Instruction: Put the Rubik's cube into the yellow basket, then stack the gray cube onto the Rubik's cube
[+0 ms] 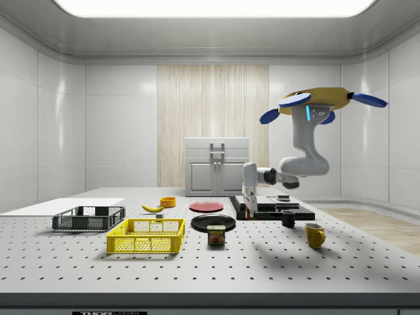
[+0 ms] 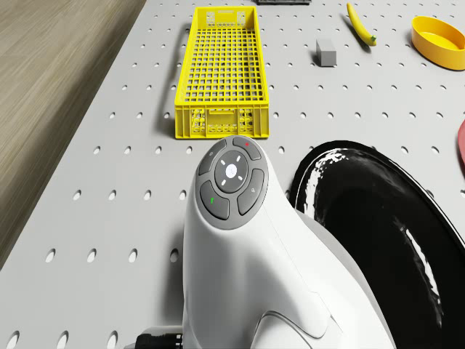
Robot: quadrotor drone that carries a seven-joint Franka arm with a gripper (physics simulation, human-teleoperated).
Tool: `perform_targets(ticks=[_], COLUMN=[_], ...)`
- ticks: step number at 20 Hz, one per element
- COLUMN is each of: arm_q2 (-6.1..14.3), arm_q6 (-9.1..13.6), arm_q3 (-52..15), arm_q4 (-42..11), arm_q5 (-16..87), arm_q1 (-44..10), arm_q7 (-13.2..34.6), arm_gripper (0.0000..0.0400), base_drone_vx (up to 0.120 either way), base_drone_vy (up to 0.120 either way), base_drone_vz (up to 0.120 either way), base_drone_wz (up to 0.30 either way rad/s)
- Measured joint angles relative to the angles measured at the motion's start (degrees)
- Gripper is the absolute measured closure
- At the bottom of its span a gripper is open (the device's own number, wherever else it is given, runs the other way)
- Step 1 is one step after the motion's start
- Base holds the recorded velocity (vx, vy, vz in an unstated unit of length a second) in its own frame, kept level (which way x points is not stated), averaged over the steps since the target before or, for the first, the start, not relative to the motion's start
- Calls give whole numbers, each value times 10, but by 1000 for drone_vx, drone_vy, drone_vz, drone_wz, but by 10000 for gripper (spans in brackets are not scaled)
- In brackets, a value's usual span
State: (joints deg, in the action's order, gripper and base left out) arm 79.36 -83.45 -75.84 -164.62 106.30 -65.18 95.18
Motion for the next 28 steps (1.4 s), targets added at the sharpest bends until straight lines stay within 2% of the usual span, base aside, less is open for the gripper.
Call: perform_targets(ticks=[8, 28], arm_q2=[11, 36], arm_q6=[-10, -33], arm_q3=[-4, -8], arm_q4=[0, 2], arm_q5=[-6, -17], arm_q1=[-3, -10], arm_q7=[3, 8], arm_gripper=[75, 75], base_drone_vx=[120, 120], base_drone_vy=[115, 0], base_drone_vz=[0, 0], base_drone_wz=[0, 0])
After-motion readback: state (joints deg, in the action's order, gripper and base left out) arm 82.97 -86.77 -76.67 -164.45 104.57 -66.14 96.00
